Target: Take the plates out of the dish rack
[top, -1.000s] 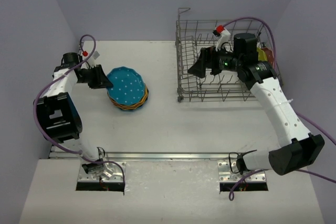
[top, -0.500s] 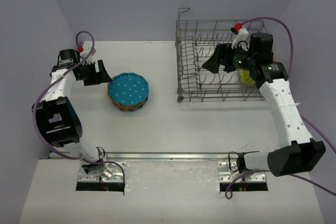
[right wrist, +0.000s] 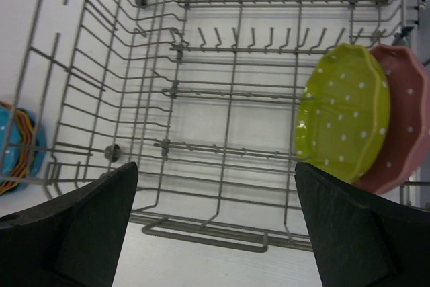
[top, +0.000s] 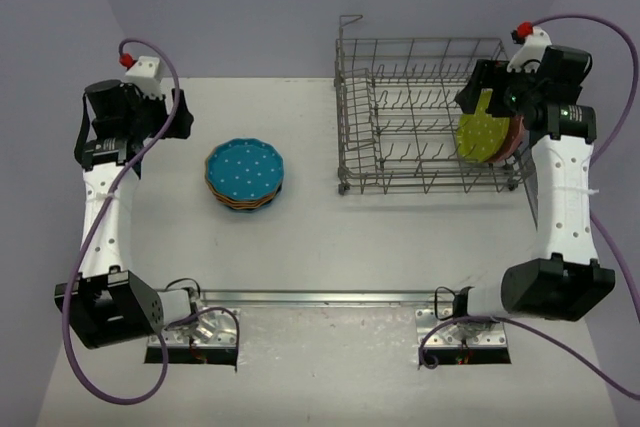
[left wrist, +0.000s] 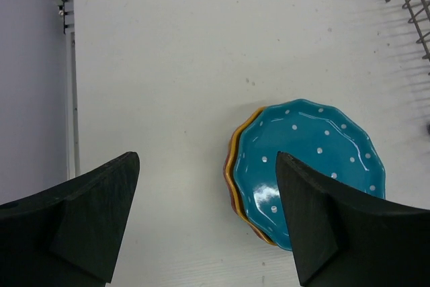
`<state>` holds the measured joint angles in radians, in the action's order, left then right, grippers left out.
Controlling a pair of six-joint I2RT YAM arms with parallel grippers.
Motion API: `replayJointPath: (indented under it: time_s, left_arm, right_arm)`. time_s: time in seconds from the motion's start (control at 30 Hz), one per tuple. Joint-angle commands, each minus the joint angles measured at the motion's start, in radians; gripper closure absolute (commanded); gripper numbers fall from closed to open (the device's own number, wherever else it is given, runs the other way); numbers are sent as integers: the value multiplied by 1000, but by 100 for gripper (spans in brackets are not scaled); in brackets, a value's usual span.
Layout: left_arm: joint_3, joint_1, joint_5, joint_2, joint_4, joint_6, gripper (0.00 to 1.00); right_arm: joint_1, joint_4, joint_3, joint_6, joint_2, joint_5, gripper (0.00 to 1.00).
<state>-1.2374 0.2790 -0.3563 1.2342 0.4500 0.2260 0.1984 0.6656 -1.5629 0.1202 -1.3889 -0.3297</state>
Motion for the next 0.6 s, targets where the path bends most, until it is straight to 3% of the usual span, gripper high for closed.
replayJointPath:
  time_s: [0.0, 0.23, 0.4, 0.57]
  left_arm:
    - [67, -125, 102, -30, -13, 75, 21]
    - [93, -211, 137, -64, -18, 45, 21]
    - [84, -213, 142, -64, -25, 24, 21]
    - [95, -213, 143, -64, -34, 7, 21]
  right_arm:
    - [43, 33, -46, -82, -47, 85, 1]
    - [158, 93, -203, -133, -231, 158, 13]
    - [165, 138, -280, -171, -340, 135, 29]
    - [165, 161, -322, -181, -415, 132, 36]
